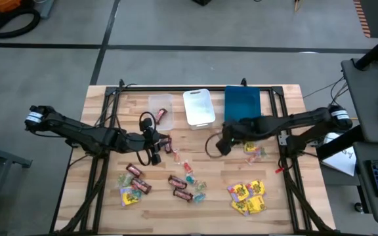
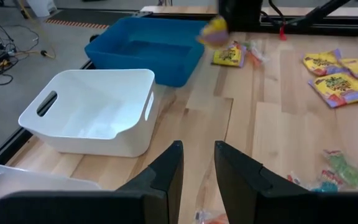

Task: Sort candy
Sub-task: Put the middle right yellow sour patch candy into the blue bin

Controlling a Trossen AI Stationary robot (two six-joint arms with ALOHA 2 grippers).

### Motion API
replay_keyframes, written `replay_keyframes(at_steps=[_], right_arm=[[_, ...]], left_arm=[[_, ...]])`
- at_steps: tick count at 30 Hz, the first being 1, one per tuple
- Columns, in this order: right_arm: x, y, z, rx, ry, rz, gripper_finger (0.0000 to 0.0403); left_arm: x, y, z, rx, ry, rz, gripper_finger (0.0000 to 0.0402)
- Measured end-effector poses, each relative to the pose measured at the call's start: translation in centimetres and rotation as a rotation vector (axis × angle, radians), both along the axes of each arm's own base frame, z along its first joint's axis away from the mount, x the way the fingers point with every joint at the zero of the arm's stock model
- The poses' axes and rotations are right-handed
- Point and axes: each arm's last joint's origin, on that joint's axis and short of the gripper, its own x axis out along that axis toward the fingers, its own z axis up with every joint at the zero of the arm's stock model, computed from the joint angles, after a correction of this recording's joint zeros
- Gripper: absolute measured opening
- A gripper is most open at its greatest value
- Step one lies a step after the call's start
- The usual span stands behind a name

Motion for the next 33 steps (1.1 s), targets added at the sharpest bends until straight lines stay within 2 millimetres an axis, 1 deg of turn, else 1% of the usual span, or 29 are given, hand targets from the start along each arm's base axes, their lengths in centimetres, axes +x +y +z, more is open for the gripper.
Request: replay_keyframes(at_steps=[4, 7, 10, 13, 18, 23, 27, 33], right_arm=[[-1.1, -2.6, 1.7, -0.051, -0.047, -0.052, 0.0009], [-2.0, -5.1, 2.1, -0.084, -0.039, -0.101, 0.0009], [-2.8, -7.7, 1.7, -0.099, 0.008, -0.171, 0.0009], [-3.3, -10.1, 1.0, -0.113, 0.072, -0.224, 0.0009], [-3.7, -13.2, -0.9, -0.114, 0.184, -0.273, 0.0009], [-3.3, -14.7, -2.7, -0.102, 0.265, -0.276, 0.0009], [-2.9, -15.1, -3.8, -0.122, 0.324, -0.287, 0.0019], [-2.5, -15.4, -4.9, -0.119, 0.358, -0.286, 0.0046]], left_arm=[[0.0, 0.0, 0.0, -0.001, -0.001, 0.001, 0.0075], [0.0, 0.0, 0.0, -0.004, -0.001, 0.002, 0.0075], [0.0, 0.0, 0.0, -0.007, -0.002, 0.003, 0.0075], [0.0, 0.0, 0.0, -0.015, -0.004, 0.007, 0.0075], [-0.1, 0.0, -0.2, -0.047, 0.001, 0.024, 0.0075], [-0.3, 0.1, -0.5, -0.088, 0.026, 0.052, 0.0075], [-0.4, 0.1, -0.8, -0.109, 0.044, 0.068, 0.0075], [-0.5, 0.1, -0.8, -0.115, 0.047, 0.073, 0.0075]])
